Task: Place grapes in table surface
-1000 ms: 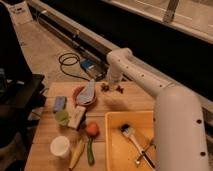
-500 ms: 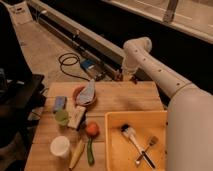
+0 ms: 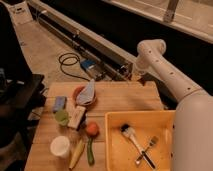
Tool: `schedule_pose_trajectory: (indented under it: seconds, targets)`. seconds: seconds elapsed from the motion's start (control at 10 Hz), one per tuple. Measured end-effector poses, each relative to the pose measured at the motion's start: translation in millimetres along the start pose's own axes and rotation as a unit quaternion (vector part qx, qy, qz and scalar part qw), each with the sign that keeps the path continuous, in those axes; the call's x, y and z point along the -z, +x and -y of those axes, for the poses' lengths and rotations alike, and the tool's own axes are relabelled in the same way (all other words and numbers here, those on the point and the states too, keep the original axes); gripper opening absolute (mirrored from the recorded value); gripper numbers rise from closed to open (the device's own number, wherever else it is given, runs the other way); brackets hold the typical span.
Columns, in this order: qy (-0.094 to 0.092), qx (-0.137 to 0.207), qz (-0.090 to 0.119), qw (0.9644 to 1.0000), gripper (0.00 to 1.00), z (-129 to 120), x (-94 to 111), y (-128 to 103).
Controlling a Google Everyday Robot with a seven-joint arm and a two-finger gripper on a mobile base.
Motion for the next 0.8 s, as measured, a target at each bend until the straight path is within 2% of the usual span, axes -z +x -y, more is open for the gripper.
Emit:
schedule_pose_trajectory:
  seconds: [0.2, 0.3, 0.4, 0.7, 0.8]
  targets:
    - [-0.021, -0.017, 0.008, 0.9996, 0.66, -7.6, -26.8, 12.7]
    - [-0.029, -0.024, 0.011, 0.9992, 0.66, -10.3, -37.2, 16.4]
    - [-0.044, -0.038, 0.018, 0.9981, 0.66, -17.0, -55.6, 23.6]
    - [-0.068, -0.071, 0.028, 0.9947, 0.66, -31.8, -74.6, 44.4]
    - [-0.069, -0.072, 0.027, 0.9946, 0.66, -32.3, -73.7, 45.9]
